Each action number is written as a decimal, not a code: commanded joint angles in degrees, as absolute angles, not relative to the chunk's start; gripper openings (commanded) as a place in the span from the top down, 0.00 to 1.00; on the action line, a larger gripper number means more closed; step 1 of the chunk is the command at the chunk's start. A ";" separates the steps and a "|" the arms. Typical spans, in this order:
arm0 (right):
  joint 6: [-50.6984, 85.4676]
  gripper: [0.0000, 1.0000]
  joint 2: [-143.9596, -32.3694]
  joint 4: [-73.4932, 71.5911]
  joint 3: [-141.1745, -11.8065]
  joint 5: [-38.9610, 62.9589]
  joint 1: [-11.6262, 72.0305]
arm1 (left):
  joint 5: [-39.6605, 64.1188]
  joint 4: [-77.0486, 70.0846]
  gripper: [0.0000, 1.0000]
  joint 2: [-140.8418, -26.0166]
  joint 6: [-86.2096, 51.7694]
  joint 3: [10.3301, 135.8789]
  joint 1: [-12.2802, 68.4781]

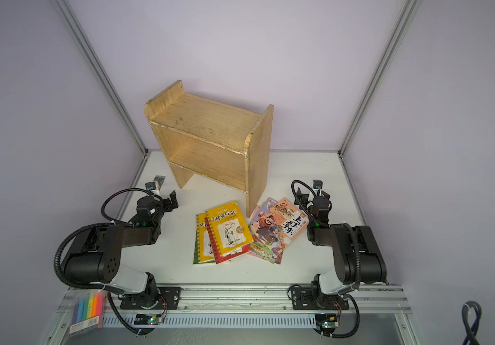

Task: Stacking books/files
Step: Move the bookshelf to the top-center of the table.

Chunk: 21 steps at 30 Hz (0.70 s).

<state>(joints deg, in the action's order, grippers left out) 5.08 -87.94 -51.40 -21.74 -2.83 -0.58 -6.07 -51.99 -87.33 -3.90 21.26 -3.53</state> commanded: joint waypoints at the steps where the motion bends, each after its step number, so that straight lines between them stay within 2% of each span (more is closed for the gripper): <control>1: 4.70 0.01 -87.89 -52.39 -22.03 -2.61 -0.50 | -5.54 -52.48 0.00 -87.36 -3.96 21.58 -3.56; 21: 3.79 0.01 -88.00 -51.54 -22.54 -0.45 -0.49 | -5.62 -52.51 0.00 -87.36 -3.94 21.53 -3.60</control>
<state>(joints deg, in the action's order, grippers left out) 4.05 -87.94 -50.92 -22.31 -0.89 -0.51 -6.07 -51.99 -87.33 -3.90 21.26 -3.55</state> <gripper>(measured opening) 0.988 0.997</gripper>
